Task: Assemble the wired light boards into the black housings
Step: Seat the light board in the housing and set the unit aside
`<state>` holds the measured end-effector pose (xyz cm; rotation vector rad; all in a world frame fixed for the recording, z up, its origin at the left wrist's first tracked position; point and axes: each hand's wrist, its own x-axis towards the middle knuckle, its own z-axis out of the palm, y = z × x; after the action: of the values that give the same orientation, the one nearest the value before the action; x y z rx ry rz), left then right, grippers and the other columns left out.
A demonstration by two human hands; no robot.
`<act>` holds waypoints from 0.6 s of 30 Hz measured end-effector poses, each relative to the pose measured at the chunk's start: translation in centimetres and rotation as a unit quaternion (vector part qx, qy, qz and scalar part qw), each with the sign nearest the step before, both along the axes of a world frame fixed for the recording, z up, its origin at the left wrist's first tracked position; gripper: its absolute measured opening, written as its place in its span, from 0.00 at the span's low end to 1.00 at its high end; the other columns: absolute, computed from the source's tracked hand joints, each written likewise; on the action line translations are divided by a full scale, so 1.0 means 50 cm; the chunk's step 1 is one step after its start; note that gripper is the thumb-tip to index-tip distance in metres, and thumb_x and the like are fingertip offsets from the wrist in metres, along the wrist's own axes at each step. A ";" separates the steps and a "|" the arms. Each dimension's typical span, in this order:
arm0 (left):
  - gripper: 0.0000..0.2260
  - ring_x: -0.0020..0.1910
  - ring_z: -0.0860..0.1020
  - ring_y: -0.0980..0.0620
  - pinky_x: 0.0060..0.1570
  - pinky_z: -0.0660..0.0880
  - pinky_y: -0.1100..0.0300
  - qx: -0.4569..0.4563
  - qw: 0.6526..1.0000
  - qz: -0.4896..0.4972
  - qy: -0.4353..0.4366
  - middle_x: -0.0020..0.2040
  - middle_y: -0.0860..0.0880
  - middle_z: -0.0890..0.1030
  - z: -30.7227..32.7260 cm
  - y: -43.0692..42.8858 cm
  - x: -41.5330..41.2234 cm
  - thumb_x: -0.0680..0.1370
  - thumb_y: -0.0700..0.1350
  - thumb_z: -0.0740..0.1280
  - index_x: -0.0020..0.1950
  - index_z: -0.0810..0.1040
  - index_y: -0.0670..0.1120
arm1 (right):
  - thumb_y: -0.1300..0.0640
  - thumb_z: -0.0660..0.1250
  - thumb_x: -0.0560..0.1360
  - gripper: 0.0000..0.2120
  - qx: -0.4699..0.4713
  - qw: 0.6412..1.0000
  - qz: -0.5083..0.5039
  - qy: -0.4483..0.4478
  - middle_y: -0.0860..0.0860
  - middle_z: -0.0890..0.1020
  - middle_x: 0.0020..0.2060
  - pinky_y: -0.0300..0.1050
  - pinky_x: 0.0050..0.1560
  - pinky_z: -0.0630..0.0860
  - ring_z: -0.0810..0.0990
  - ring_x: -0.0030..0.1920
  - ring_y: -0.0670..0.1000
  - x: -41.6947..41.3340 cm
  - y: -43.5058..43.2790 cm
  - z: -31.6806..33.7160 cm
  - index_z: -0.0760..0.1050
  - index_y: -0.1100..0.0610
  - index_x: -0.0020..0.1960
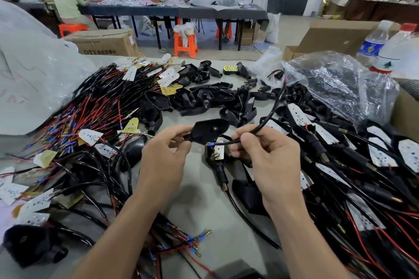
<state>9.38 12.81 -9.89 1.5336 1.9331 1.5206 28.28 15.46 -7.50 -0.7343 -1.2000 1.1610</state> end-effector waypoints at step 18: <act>0.10 0.45 0.84 0.55 0.48 0.79 0.65 0.022 0.925 -0.196 -0.325 0.44 0.48 0.87 0.027 -0.007 0.038 0.76 0.34 0.71 0.48 0.88 0.47 | 0.71 0.68 0.77 0.13 -0.041 0.998 0.014 -0.045 0.57 0.84 0.32 0.39 0.29 0.74 0.79 0.28 0.49 0.013 -0.007 0.004 0.86 0.57 0.43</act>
<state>11.28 12.44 -8.52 1.1258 1.1496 1.6139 28.91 15.14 -7.27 -0.8415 -1.2473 1.2170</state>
